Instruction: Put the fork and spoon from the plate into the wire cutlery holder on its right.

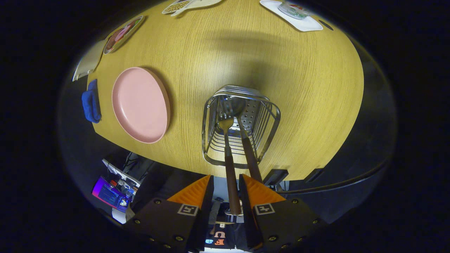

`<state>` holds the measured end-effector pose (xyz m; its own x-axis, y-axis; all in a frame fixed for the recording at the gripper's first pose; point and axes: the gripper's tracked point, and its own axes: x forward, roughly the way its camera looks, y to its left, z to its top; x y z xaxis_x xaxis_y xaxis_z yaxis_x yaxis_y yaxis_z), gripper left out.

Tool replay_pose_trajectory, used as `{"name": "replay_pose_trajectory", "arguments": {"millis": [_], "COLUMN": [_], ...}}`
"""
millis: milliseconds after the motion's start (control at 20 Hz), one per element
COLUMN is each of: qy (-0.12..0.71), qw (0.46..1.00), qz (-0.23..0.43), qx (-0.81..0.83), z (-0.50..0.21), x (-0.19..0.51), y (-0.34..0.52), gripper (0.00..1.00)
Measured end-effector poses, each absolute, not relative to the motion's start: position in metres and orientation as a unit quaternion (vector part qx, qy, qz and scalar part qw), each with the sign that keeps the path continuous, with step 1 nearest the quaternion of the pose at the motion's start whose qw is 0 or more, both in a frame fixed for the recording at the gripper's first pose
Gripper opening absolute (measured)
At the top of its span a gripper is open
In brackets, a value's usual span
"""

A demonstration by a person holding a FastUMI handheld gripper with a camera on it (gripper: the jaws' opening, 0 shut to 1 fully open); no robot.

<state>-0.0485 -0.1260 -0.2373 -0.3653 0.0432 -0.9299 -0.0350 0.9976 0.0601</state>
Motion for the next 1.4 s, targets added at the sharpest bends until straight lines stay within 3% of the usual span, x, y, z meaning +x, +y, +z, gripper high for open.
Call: {"name": "replay_pose_trajectory", "arguments": {"millis": [400,900,1050,1400], "qy": [0.799,0.677,0.591,0.304], "qw": [0.601,0.723,0.787,0.938], "qz": [0.038,0.017,0.013,-0.073], "qx": [0.017,0.137,0.176,0.151], "z": [-0.215,-0.184,-0.167,-0.115], "x": [-0.068,-0.105,-0.096,-0.058], "y": [-0.135,-0.15,-0.153,-0.179], "gripper": [0.43,0.43,0.43,0.43]}}
